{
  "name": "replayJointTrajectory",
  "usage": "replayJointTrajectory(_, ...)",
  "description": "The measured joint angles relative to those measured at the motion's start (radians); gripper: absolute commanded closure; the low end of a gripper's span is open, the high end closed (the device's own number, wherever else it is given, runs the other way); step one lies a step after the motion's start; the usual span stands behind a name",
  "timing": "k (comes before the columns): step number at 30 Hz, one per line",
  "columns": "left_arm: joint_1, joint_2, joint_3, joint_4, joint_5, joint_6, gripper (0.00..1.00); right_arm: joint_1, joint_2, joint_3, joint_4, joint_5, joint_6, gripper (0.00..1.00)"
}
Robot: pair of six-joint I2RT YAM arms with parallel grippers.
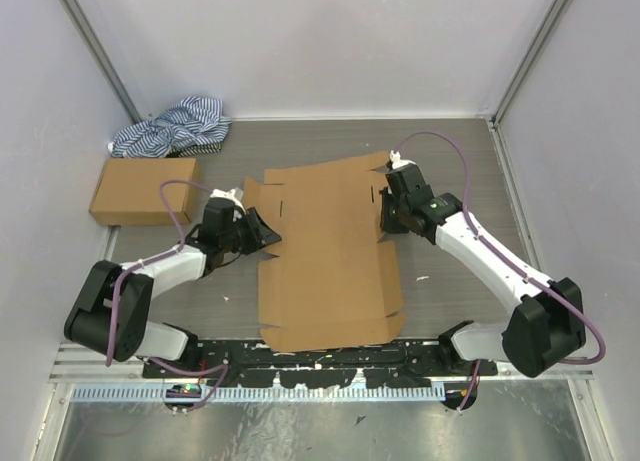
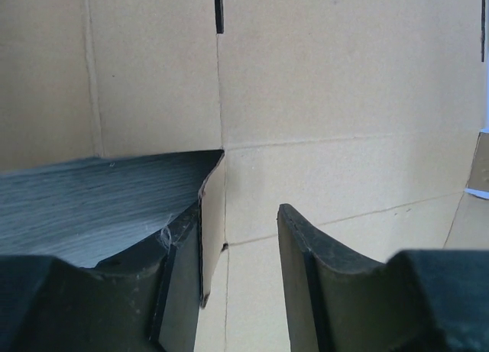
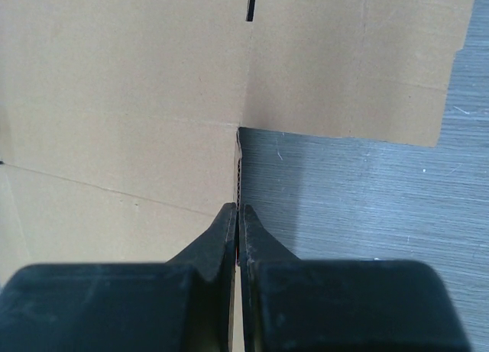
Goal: Fold the paper box
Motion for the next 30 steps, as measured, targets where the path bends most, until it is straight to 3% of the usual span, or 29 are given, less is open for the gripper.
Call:
replayJointTrajectory(5,-0.01,0.07,0.053,-0.053,0.009,0.006,0.56,0.0,0.042,-0.023,0.014,0.013,0.005,0.96)
replayJointTrajectory(13,-0.067,0.077,0.162,-0.217,-0.048,0.06,0.55,0.0,0.096,-0.041,0.04,0.008,0.024,0.69)
replayJointTrajectory(19,-0.103,0.082,0.233,-0.324,-0.091,0.1,0.54,0.0,0.159,-0.041,0.068,-0.005,0.024,0.62)
replayJointTrajectory(25,-0.117,0.122,0.254,-0.362,-0.106,0.116,0.54,0.0,0.21,-0.043,0.075,0.03,0.047,0.3)
replayJointTrajectory(30,-0.121,0.129,0.254,-0.377,-0.108,0.118,0.54,-0.006,0.21,-0.045,0.066,0.127,0.087,0.18)
